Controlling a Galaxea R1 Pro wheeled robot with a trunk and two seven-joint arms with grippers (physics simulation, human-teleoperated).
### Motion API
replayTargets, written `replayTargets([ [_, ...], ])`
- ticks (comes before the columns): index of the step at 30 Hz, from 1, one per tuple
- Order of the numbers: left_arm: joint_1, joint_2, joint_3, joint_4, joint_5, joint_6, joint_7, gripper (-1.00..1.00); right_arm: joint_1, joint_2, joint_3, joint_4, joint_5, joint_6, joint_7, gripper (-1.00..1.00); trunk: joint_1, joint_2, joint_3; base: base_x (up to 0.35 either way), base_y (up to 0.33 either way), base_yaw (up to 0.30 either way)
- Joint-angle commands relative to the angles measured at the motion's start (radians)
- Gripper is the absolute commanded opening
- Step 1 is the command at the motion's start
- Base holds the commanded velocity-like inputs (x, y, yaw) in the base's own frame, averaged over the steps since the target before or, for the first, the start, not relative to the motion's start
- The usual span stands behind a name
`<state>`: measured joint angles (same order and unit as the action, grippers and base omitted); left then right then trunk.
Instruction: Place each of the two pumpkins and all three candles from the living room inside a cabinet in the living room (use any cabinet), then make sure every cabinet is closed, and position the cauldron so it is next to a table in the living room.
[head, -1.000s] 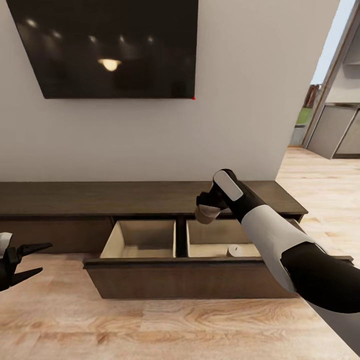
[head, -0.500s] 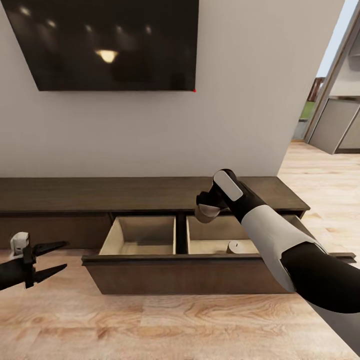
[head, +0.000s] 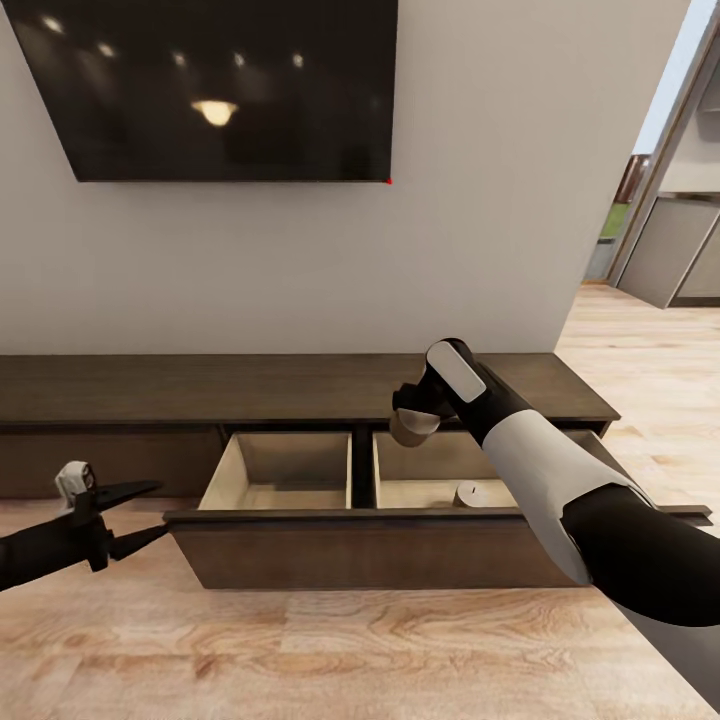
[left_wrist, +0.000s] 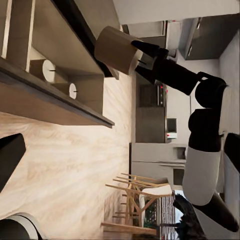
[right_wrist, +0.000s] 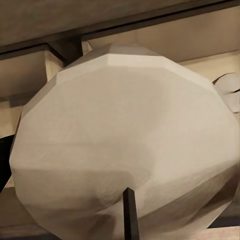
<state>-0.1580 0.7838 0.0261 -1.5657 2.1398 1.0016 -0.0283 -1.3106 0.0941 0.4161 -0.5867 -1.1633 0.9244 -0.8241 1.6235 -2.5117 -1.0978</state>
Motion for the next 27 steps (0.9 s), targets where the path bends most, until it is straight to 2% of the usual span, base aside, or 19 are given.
replayTargets([
  [1,-0.004,0.0,-0.016,0.0,-0.003,0.003,-0.024,1.0,-0.001,-0.001,0.004,-0.001,-0.013,-0.002,-0.012,-1.0,0.0,0.0,-0.001,0.0,0.0,0.0],
  [5,-0.035,0.0,-0.086,0.0,-0.003,0.003,-0.084,1.0,-0.001,-0.001,0.004,-0.001,-0.013,-0.002,-0.012,-1.0,0.0,0.0,-0.001,0.0,0.0,0.0],
  [9,-0.061,0.0,-0.142,0.0,-0.003,0.003,-0.101,1.0,-0.001,-0.001,0.004,-0.001,-0.012,-0.003,-0.012,-1.0,0.0,0.0,-0.001,0.0,0.0,0.0],
  [15,-0.07,-0.005,-0.164,-0.002,-0.002,0.003,-0.106,1.0,-0.001,-0.001,0.004,-0.001,-0.012,-0.003,-0.012,-1.0,0.0,0.0,-0.001,0.0,0.0,0.0],
  [18,-0.072,-0.007,-0.185,-0.002,-0.003,0.003,-0.134,1.0,-0.001,-0.001,0.005,0.009,-0.013,-0.003,-0.012,-1.0,0.0,0.0,-0.001,0.0,0.0,0.0],
  [27,-0.072,-0.008,-0.193,-0.001,-0.003,0.003,-0.152,1.0,-0.001,-0.001,0.007,0.066,-0.013,0.0,-0.012,-1.0,0.004,-0.003,-0.036,0.0,0.0,0.0],
])
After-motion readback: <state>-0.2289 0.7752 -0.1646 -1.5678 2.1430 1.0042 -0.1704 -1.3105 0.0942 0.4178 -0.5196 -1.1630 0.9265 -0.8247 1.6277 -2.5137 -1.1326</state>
